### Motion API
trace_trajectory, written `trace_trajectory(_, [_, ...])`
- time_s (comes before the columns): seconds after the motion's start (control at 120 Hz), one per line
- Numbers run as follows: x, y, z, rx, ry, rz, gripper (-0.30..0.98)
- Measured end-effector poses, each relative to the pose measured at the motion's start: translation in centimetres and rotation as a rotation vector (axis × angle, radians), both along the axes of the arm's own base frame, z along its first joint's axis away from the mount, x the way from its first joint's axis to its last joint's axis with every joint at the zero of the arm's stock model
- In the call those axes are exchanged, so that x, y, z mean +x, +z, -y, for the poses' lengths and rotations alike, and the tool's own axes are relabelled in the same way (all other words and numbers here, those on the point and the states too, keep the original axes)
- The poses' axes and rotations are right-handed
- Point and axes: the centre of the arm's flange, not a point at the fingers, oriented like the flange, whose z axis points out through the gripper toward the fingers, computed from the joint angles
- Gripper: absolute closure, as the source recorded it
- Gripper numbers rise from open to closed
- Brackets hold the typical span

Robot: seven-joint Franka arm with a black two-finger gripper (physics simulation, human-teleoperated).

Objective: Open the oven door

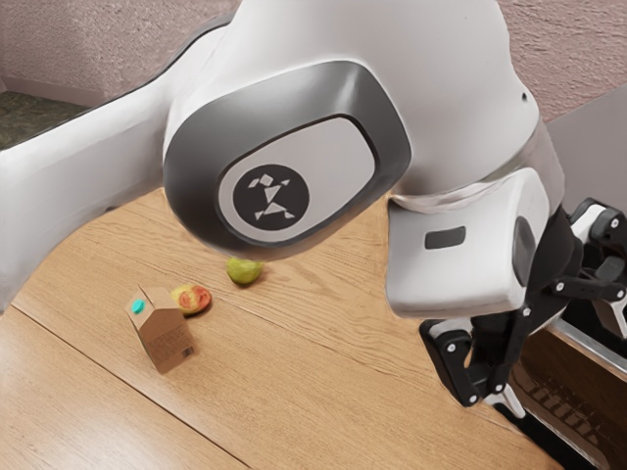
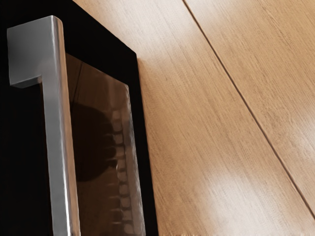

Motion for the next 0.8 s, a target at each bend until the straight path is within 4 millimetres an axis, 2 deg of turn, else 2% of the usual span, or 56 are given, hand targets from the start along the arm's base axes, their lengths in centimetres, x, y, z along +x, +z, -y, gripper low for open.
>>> trace_trajectory(0.183, [2.1, -0.7, -0.7, 0.003, -0.024, 0.019, 0.00])
trace_trajectory(0.308, [0.7, -3.5, -0.1, 0.070, -0.035, 0.054, 0.00])
trace_trajectory(0.367, [0.4, -4.2, 0.4, 0.072, -0.048, 0.075, 0.00])
trace_trajectory(0.508, [0.7, -4.0, 0.7, 0.058, -0.043, 0.140, 0.00])
trace_trajectory(0.65, [1.8, -2.9, -0.7, 0.077, 0.031, 0.195, 0.00])
trace_trajectory(0.717, [1.8, -2.3, -1.4, 0.091, 0.066, 0.199, 0.00])
trace_trajectory(0.8, [1.6, -3.9, -1.4, 0.112, 0.104, 0.181, 0.00])
